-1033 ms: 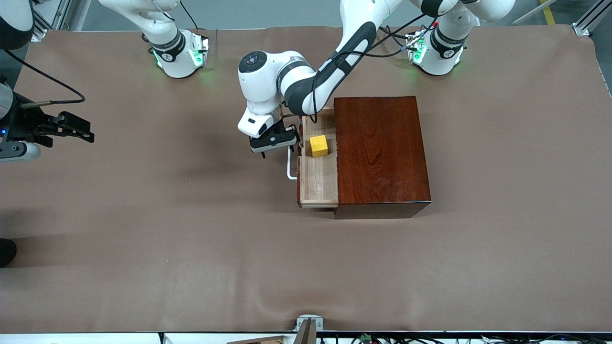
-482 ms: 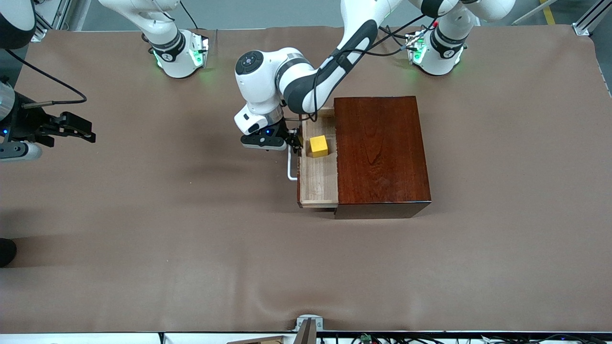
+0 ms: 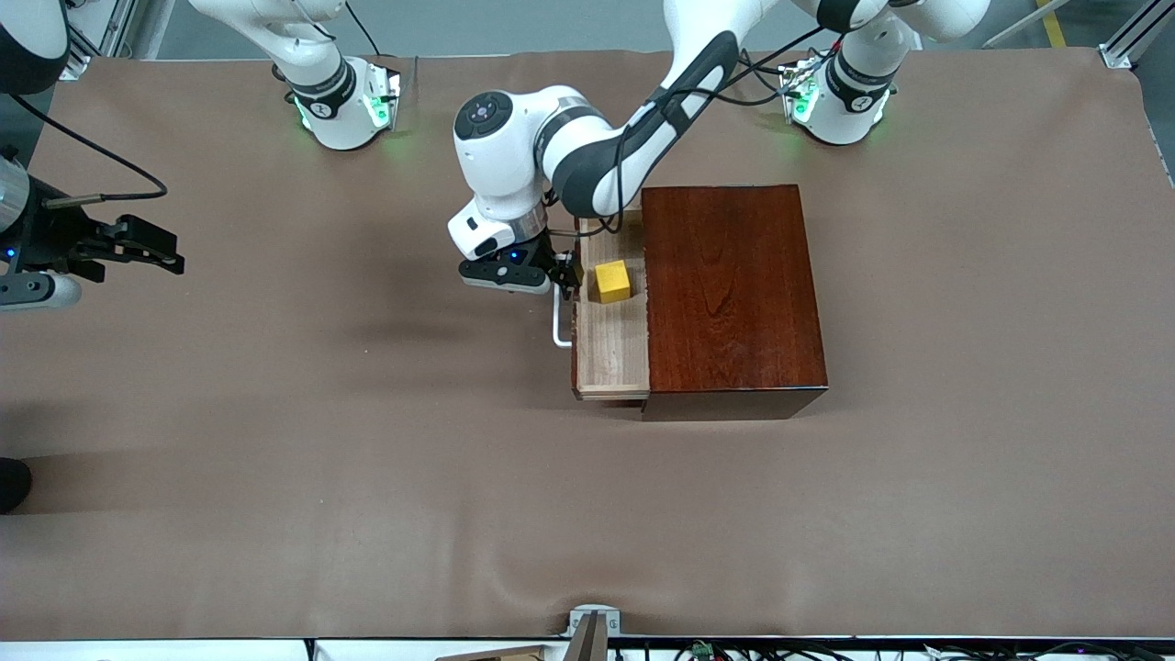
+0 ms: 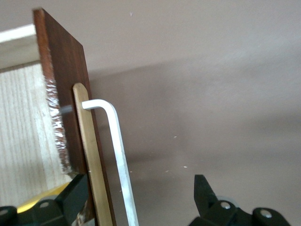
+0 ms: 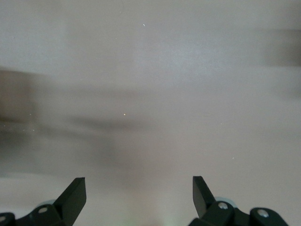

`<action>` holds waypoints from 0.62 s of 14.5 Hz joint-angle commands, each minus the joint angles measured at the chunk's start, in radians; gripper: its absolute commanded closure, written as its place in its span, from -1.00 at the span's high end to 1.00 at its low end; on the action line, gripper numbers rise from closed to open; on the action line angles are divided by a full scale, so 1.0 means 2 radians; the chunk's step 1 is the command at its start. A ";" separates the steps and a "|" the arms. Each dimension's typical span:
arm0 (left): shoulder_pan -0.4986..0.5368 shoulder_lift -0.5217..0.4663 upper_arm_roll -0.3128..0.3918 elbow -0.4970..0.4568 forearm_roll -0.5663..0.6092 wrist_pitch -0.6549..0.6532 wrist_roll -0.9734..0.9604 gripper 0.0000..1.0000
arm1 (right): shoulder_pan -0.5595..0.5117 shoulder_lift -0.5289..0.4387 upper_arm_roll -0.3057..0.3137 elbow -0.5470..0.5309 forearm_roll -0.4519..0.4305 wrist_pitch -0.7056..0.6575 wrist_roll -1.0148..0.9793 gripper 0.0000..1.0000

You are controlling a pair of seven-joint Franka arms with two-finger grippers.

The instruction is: Open drawer, take yellow block, close drawer

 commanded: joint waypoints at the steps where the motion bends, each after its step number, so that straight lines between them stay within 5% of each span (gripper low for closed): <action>1: 0.006 -0.047 0.002 -0.002 -0.025 -0.019 0.013 1.00 | 0.021 0.004 0.001 0.011 0.002 -0.007 0.066 1.00; 9: 0.114 -0.193 0.005 -0.022 -0.025 -0.154 0.018 1.00 | 0.116 0.006 0.001 0.011 0.002 -0.003 0.266 1.00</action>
